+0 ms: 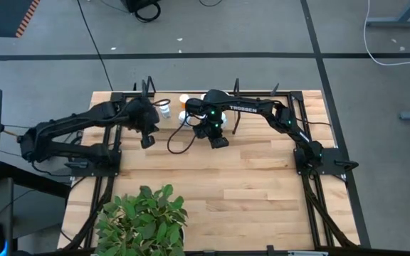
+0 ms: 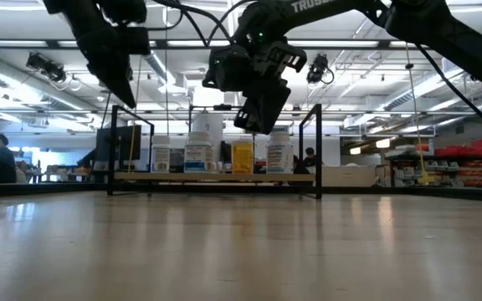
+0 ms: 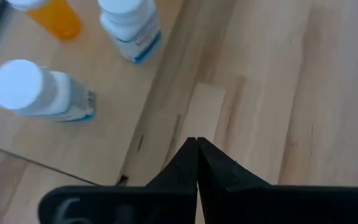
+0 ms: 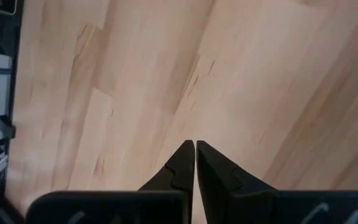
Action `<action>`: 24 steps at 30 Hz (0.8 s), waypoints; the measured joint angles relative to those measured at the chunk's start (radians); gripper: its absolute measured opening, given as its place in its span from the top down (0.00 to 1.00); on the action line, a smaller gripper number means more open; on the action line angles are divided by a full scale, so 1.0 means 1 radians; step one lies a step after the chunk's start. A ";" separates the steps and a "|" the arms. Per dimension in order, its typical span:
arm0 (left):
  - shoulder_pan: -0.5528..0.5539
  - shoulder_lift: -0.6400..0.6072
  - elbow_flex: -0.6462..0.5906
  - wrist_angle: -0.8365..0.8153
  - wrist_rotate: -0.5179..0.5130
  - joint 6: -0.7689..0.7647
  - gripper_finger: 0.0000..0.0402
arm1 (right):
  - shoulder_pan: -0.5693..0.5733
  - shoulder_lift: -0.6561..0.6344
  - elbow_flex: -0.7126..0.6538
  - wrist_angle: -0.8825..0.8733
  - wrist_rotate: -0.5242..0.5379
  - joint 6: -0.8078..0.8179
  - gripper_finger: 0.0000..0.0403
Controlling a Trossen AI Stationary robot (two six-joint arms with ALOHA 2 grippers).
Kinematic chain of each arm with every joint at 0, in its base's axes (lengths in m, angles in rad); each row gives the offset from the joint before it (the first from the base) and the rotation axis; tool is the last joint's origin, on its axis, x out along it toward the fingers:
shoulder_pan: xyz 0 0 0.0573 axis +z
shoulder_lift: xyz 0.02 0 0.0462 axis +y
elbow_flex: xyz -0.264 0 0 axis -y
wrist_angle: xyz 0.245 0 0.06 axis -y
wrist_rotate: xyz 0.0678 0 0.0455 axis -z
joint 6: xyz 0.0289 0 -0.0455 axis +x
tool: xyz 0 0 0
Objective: Pick and place medicine bottles onto shelf by color
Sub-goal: Put the white pill bottle on the shelf
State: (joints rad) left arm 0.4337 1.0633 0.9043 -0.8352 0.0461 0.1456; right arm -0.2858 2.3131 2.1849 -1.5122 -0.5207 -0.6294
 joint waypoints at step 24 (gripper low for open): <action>0.086 0.269 0.169 -0.057 0.024 0.204 1.00 | -0.041 0.000 0.000 0.032 -0.023 -0.160 0.94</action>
State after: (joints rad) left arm 0.5201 1.3321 1.0733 -0.8924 0.0696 0.3495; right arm -0.3269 2.3131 2.1849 -1.4805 -0.5438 -0.7895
